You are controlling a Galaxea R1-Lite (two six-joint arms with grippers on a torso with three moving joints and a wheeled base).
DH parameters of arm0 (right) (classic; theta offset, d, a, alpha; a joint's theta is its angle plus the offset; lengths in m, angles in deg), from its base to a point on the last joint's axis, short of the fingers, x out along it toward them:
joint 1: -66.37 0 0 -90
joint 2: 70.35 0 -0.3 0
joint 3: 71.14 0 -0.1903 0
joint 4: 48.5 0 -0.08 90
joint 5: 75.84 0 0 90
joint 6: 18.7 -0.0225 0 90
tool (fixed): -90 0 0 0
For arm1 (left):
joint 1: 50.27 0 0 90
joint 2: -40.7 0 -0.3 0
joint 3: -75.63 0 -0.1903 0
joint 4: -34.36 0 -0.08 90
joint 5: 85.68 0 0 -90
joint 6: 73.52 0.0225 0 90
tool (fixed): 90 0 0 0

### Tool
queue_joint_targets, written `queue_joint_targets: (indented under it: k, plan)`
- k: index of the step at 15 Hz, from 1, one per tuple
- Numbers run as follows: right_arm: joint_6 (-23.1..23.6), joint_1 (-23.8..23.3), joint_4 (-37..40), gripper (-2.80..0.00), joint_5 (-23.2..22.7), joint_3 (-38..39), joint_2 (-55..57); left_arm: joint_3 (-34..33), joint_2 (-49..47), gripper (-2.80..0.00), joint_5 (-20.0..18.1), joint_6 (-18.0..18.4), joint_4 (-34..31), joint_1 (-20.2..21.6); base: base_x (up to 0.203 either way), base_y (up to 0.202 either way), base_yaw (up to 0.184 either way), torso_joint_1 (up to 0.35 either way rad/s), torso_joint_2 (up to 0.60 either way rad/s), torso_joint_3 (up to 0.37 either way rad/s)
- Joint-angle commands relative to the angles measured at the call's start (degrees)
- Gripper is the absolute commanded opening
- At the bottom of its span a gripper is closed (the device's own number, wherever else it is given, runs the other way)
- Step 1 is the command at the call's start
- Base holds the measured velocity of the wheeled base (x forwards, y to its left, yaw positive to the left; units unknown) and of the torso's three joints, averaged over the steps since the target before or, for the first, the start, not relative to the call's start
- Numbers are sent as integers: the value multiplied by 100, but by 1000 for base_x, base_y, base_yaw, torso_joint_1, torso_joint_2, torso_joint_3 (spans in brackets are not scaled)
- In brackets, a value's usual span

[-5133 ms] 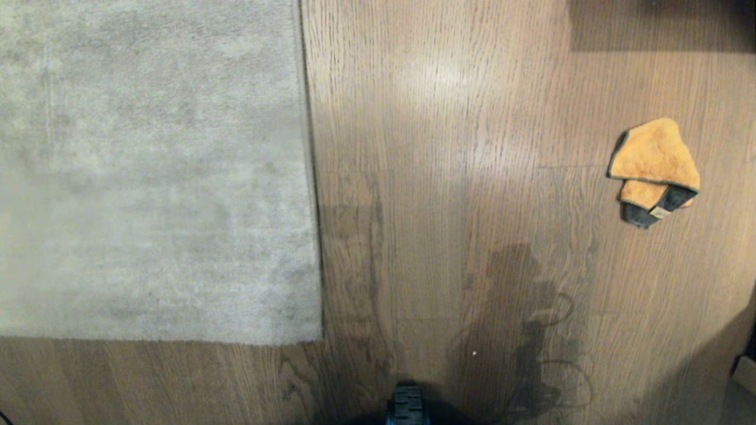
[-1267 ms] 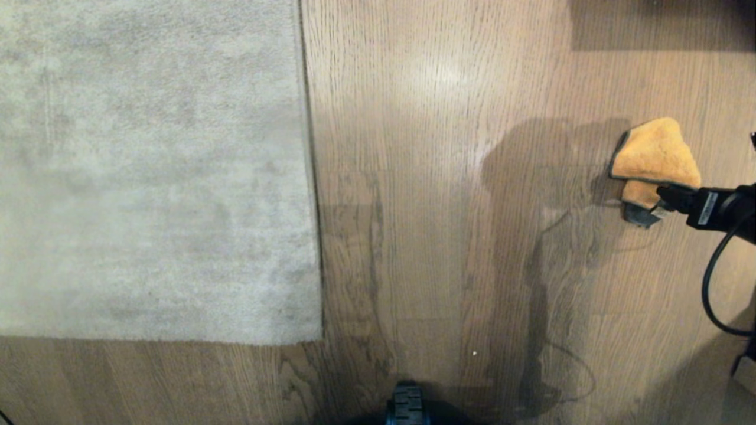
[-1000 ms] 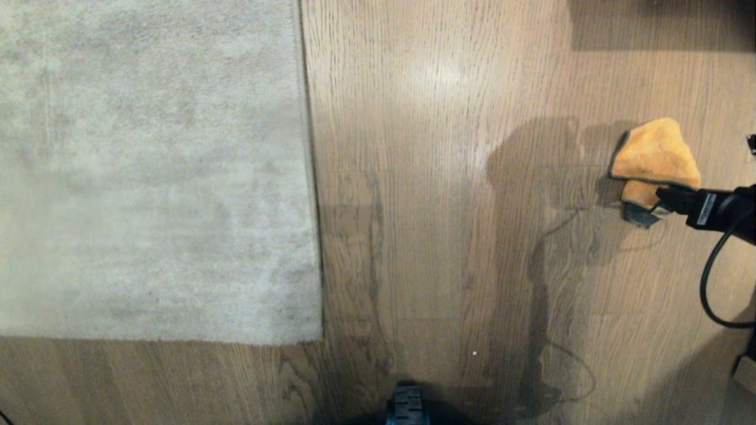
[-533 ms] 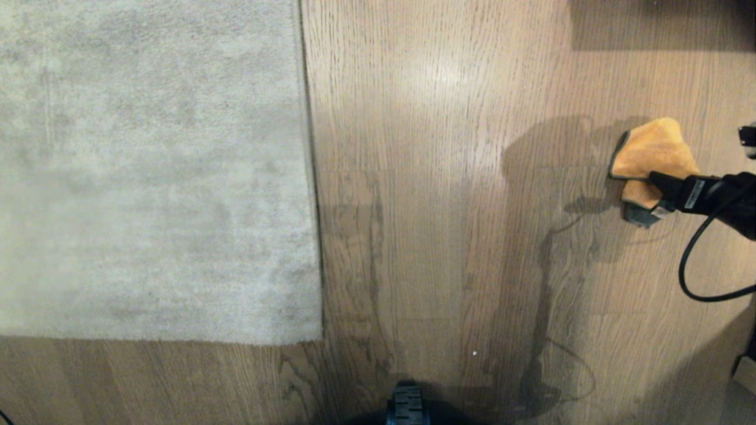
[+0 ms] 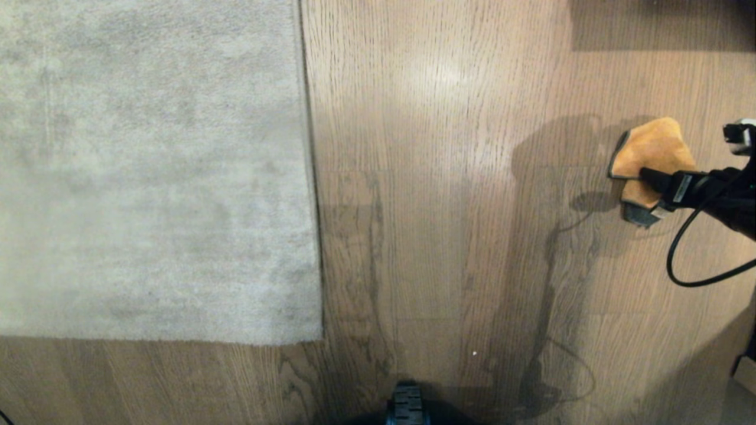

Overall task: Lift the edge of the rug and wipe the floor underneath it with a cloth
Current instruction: Pick up the rag

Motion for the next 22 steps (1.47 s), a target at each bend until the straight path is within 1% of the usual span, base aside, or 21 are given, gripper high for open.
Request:
queue_joint_targets:
  k: [1, 8, 9, 22]
  plan:
    - [9, -2, -34, 0, -2, 2, 23, 0, 0, -280, 5, -1, 1, 2, 0, 0, 0, 0, 0, 0]
    - [31, 7, -43, 0, -11, 16, 69, 0, 0, -280, 5, -1, 1, 0, 0, 0, 0, 0, 0, 0]
    - [26, 7, -43, -280, -11, 10, 92, 0, 0, -280, 5, -1, 1, 2, 0, 0, 0, 0, 0, 0]
    - [34, 7, -60, -280, -15, 10, 125, 0, 0, -280, -1, -1, 1, -4, 0, 0, 0, 0, 0, 0]
